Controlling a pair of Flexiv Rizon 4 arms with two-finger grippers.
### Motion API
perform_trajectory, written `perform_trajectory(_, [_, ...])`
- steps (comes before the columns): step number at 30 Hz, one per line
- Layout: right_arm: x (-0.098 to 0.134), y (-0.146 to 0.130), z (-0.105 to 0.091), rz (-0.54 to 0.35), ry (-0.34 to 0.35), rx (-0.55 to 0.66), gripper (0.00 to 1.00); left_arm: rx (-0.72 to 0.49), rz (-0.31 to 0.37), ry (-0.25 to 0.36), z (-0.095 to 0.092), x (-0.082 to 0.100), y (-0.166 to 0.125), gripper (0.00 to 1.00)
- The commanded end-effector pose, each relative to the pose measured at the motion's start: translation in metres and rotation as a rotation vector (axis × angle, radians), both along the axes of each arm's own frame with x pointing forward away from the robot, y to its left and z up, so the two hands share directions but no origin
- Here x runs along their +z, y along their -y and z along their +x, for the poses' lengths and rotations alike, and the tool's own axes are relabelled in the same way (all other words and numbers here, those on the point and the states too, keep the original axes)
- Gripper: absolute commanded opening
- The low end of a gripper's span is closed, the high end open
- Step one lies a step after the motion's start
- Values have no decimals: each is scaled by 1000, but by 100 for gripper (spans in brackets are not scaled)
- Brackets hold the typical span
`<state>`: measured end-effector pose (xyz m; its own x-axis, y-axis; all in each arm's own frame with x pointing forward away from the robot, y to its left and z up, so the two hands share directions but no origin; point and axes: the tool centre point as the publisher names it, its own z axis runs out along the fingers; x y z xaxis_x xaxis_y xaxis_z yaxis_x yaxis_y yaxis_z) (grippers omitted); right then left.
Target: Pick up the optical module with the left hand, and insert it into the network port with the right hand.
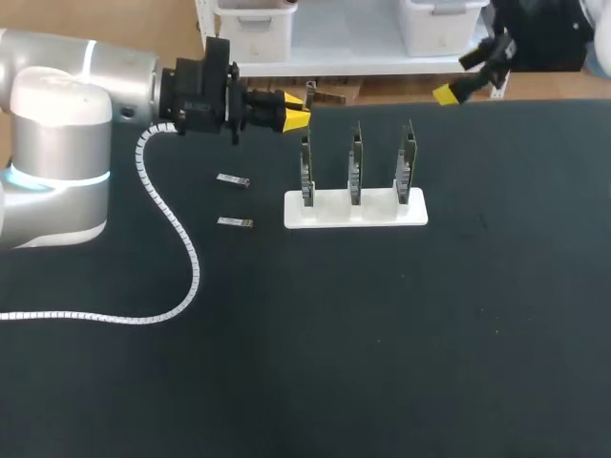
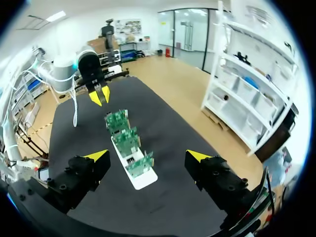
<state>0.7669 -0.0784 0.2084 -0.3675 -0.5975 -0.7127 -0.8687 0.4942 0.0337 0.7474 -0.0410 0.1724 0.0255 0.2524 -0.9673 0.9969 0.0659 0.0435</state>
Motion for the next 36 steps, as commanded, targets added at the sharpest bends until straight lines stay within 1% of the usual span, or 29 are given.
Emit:
perform_trajectory(1, [7,-17,12,-9,-14,66,100,-1,4,-2,1,1,0,0])
perform_trajectory(3, [11,-26,14,-11,5,106,100,-1,4,-2,1,1,0,0])
perform_trajectory(7, [14,-42,17,-14,23,156,100,-1,4,-2,1,1,0,0])
perform_trajectory(9, [16,-50,17,19,20,188,100,-1,4,-2,1,1,0,0])
perform_trajectory(11, [17,-54,16,62,1,180,100,-1,4,-2,1,1,0,0])
perform_trajectory(12, [17,-55,16,72,7,161,100,-1,4,-2,1,1,0,0])
perform_trajectory(36, [17,-55,16,72,7,161,100,-1,4,-2,1,1,0,0])
